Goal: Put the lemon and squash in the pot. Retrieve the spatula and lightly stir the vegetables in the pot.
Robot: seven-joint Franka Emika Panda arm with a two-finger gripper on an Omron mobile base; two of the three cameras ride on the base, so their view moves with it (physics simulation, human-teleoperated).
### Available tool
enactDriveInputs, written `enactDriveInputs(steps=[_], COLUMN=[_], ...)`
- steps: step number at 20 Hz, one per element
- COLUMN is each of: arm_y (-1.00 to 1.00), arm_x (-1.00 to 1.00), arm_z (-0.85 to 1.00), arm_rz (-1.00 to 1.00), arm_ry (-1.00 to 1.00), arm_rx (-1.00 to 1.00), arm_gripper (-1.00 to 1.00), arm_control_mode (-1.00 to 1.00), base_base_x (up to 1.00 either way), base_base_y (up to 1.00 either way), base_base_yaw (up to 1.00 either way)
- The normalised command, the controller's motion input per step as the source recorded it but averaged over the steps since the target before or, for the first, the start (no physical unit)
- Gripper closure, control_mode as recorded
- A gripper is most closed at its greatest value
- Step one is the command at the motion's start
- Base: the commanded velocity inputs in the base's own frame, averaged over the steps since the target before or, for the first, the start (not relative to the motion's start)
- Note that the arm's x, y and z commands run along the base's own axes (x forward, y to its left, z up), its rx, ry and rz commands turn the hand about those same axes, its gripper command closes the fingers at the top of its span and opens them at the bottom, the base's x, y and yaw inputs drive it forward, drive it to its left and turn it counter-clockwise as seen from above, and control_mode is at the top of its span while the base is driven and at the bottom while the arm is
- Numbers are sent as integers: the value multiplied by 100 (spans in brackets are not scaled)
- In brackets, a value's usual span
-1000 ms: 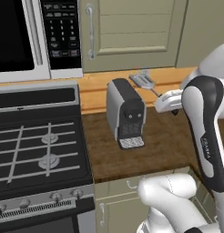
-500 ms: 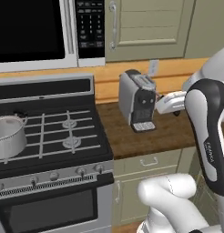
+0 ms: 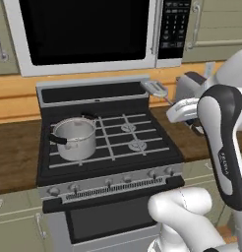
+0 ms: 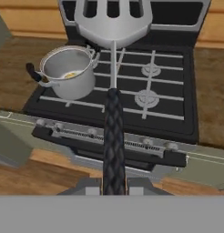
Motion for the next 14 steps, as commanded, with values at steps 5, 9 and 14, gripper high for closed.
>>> enactDriveInputs(steps=[5, 9, 14], arm_y=[0, 0, 0], arm_x=[0, 0, 0], arm_z=[0, 0, 0], arm_rz=[0, 0, 0], arm_ry=[0, 0, 0], arm_rx=[0, 0, 0], arm_gripper=[100, 100, 100], arm_control_mode=[100, 100, 100], base_base_x=[2, 14, 36], base_base_y=[97, 70, 23], base_base_yaw=[24, 17, 0])
